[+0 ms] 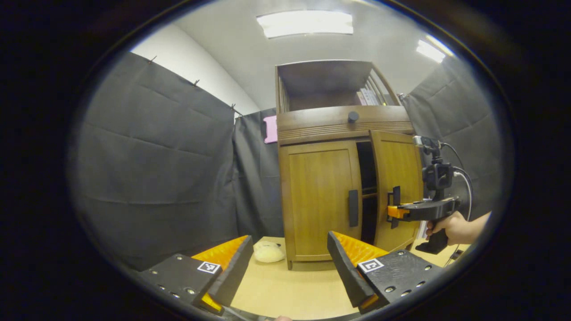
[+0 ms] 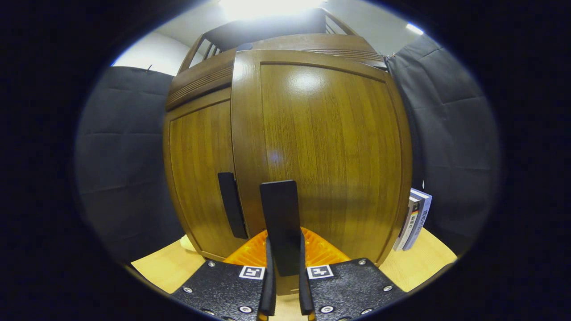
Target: Open the right door of the double-door shoe cabinet with the right hand, and open the left door with the left hand.
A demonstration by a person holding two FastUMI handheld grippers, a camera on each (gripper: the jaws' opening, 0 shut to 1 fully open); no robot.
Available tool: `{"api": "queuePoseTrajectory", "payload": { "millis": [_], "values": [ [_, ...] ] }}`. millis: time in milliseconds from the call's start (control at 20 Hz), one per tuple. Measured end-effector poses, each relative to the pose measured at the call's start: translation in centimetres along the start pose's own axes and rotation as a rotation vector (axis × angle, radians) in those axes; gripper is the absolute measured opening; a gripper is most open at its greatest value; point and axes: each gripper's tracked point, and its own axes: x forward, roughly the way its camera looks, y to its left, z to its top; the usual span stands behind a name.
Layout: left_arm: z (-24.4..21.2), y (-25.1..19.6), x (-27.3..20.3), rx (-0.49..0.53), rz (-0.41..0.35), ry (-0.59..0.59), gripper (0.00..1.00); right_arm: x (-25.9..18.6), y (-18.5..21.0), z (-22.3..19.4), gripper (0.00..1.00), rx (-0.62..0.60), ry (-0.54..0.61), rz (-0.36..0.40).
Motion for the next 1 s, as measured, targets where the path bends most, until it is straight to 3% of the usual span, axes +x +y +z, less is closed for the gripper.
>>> {"api": "queuePoseTrajectory", "payload": {
  "millis": [100,250,300,650,700,1000],
  "values": [
    [0.1,-0.1,0.1,-0.001,-0.011,-0.005,0.95,-0.7,-0.2,-0.1,0.2,0.003,0.007,-0.005],
    [0.3,-0.3,0.0,0.0,-0.025,-0.014,0.95,-2.3,-0.9,-0.2,0.2,-0.005,0.009,-0.003],
    [0.3,-0.3,0.0,0.0,-0.033,-0.016,1.0,-2.9,-1.2,-0.3,0.19,-0.006,0.007,-0.004],
    [1.1,-1.6,-0.9,-0.006,-0.105,-0.031,1.0,-7.1,-3.6,-0.2,0.19,0.009,0.0,-0.029],
    [1.2,-1.6,-0.7,-0.009,-0.116,-0.03,0.96,-7.5,-4.0,-0.3,0.19,0.007,0.001,-0.034],
    [1.1,-4.1,0.0,-0.021,-0.158,-0.024,1.0,-9.7,-6.4,-0.6,0.19,0.004,0.011,-0.082]
  ]
}}
